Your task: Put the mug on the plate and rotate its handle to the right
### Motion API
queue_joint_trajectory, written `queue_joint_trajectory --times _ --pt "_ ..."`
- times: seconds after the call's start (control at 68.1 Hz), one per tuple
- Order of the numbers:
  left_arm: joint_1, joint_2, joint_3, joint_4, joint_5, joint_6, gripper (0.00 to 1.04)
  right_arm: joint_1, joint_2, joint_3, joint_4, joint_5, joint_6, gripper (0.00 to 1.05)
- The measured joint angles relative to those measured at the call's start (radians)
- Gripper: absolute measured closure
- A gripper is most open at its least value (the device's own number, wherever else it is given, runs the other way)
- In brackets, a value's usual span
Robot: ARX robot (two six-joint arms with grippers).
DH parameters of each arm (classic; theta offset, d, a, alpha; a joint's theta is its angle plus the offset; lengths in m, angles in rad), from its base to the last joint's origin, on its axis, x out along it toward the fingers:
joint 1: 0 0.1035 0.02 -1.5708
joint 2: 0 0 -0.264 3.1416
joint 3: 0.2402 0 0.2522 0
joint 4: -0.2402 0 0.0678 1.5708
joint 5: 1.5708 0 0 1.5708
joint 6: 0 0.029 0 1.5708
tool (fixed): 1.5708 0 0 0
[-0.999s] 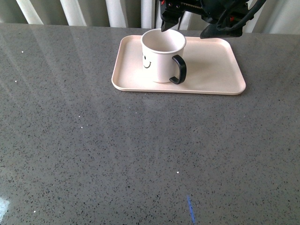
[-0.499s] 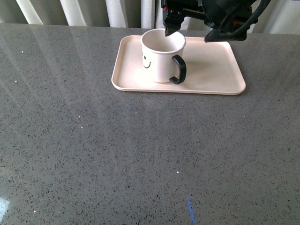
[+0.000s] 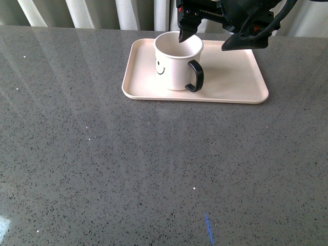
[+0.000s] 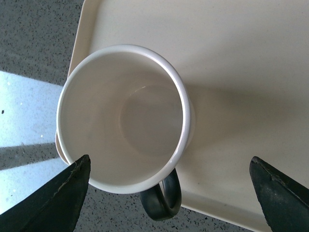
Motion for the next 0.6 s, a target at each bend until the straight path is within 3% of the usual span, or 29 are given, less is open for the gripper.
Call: queue_joint_trajectory --times 0.235,0.602 --pt "0.000 0.000 0.000 0.000 0.000 0.000 0.09 0.002 0.055 0.040 -0.021 0.011 0.010 0.11" --pt "0.000 0.000 0.000 0.000 0.000 0.000 0.09 0.000 0.096 0.071 -0.031 0.026 0.017 0.65"
